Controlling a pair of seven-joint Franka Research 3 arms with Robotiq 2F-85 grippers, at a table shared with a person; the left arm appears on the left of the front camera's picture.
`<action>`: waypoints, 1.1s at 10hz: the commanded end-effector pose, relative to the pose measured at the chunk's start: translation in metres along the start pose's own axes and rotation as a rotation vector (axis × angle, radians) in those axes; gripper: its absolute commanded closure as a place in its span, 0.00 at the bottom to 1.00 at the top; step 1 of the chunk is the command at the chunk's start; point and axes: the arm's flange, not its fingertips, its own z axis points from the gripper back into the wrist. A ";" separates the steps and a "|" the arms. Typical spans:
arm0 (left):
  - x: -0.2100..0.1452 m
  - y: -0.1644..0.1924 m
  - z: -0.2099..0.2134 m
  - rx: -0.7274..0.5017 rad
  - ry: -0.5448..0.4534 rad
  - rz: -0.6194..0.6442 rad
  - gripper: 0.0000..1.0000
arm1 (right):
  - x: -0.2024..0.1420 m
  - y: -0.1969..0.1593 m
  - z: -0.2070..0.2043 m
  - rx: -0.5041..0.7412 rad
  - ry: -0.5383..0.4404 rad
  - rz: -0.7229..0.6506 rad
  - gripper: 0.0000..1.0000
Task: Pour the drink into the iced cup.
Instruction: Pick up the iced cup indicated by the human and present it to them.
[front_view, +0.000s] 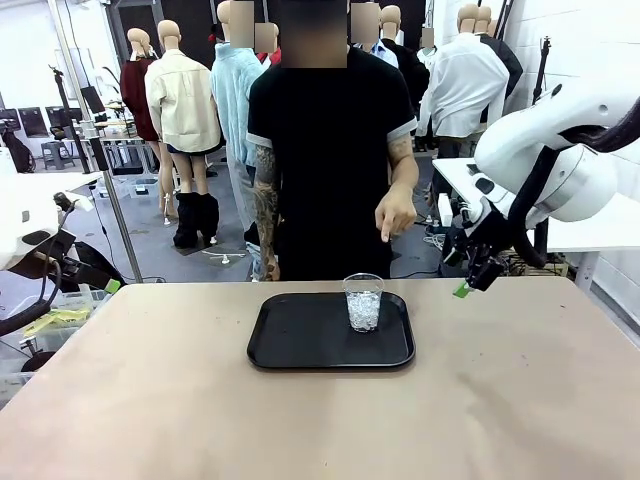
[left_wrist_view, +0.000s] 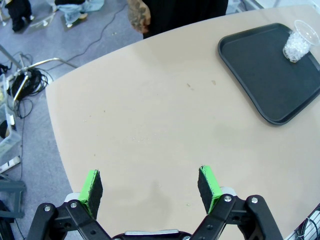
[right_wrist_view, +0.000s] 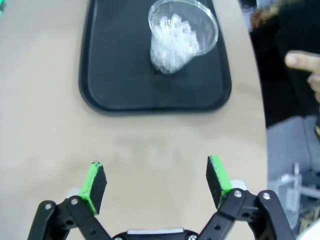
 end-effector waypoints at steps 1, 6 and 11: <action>0.000 0.001 -0.001 0.011 -0.007 0.003 0.00 | -0.022 -0.020 -0.023 0.086 -0.191 0.070 0.00; 0.000 0.001 -0.001 0.011 -0.007 0.003 0.00 | -0.028 -0.071 -0.110 0.253 -0.376 -0.023 0.00; 0.000 0.001 -0.001 0.011 -0.007 0.003 0.00 | -0.034 -0.076 -0.143 0.149 -0.493 -0.135 0.00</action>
